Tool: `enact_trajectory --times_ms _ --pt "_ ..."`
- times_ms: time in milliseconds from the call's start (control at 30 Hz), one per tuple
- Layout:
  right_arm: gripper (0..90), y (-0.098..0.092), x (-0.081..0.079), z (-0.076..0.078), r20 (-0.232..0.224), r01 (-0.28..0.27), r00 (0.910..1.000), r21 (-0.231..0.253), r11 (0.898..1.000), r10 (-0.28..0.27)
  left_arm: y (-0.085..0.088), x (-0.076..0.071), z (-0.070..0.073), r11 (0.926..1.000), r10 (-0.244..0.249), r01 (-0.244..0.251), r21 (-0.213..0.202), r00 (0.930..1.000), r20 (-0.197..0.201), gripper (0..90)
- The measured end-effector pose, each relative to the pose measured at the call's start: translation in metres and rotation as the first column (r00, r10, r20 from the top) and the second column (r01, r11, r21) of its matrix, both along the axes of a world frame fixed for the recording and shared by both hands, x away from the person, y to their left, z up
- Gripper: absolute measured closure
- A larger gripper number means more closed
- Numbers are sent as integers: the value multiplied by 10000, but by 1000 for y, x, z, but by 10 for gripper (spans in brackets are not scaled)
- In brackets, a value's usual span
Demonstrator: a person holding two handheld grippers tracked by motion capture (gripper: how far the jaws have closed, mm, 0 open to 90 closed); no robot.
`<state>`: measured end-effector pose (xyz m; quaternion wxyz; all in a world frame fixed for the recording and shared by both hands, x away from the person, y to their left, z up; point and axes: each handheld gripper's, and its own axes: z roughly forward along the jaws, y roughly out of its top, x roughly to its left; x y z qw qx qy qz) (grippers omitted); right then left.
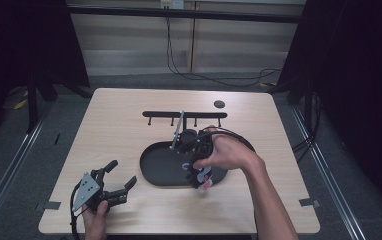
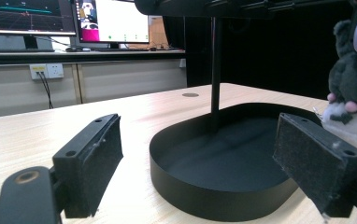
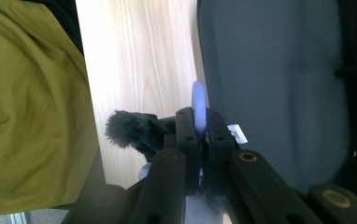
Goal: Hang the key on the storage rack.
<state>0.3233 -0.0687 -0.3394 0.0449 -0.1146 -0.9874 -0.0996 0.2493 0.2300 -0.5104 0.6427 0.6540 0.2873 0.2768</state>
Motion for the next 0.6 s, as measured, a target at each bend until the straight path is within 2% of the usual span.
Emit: enact_trajectory --times_ms 200,367,600 --pt "872 -1 9 10 123 34 9999 94 10000 -35 0 0 0 10000 -1 1 3 10000 -4 153" --pt "872 -3 18 19 113 127 9999 -48 9999 -126 0 0 0 10000 7 -7 -11 10000 -11 153" --pt "871 -2 22 28 195 59 9998 -114 9999 -56 0 0 0 10000 -11 11 -11 10000 -11 153"
